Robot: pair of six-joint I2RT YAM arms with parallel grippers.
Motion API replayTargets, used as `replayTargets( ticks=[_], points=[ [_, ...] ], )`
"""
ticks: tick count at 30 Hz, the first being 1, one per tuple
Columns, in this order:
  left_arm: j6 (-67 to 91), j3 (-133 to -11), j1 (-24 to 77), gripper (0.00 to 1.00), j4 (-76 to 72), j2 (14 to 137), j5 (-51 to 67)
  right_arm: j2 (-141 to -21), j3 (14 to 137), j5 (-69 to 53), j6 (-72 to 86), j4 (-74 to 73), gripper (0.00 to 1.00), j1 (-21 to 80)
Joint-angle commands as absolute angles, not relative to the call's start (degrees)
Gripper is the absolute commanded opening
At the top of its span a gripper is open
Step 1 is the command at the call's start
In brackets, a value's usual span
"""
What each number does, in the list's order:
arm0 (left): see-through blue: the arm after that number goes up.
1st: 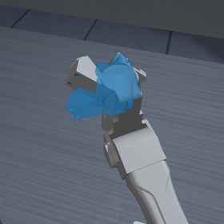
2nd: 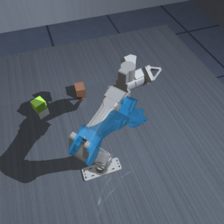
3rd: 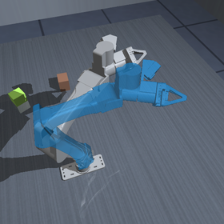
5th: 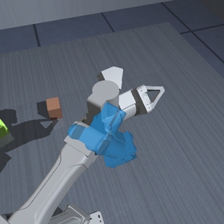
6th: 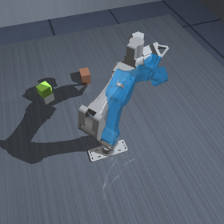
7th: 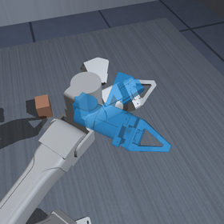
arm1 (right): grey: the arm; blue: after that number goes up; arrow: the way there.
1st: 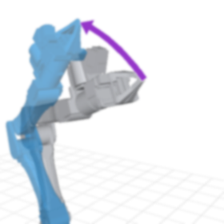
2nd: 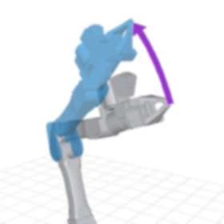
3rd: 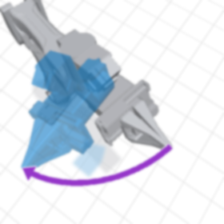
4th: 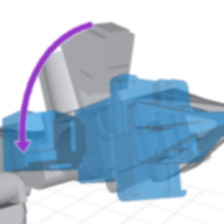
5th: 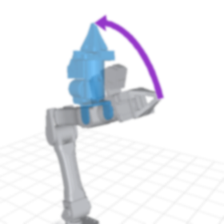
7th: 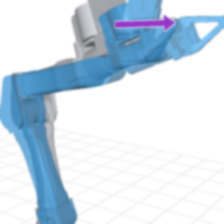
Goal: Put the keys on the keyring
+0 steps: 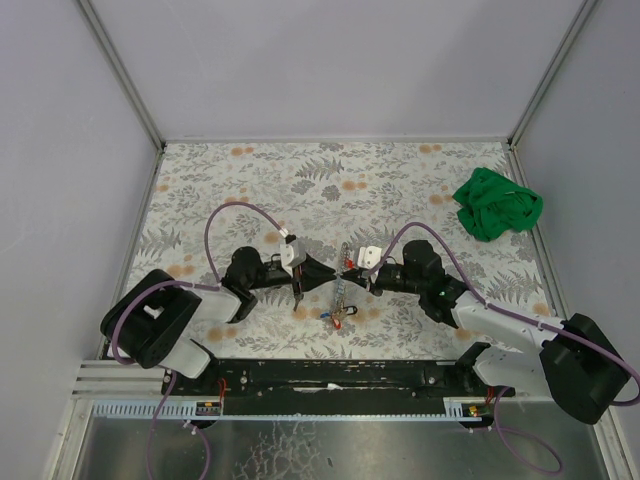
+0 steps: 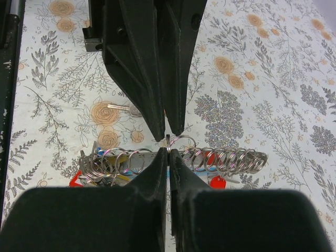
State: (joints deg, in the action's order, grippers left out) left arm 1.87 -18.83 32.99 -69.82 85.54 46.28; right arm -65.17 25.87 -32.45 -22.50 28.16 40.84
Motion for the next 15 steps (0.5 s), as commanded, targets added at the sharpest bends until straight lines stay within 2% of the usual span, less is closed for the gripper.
replayTargets(
  ticks=[1,15],
  points=[
    [2.1,-19.1,32.7,0.15,-73.7,85.4,48.3,-63.5,27.8,-33.0,-22.5,33.2,0.01,40.5],
    [4.8,-20.6,32.7,0.12,-76.0,87.8,50.3,-63.3,27.9,-34.0,-22.1,33.4,0.01,40.5]
  ],
)
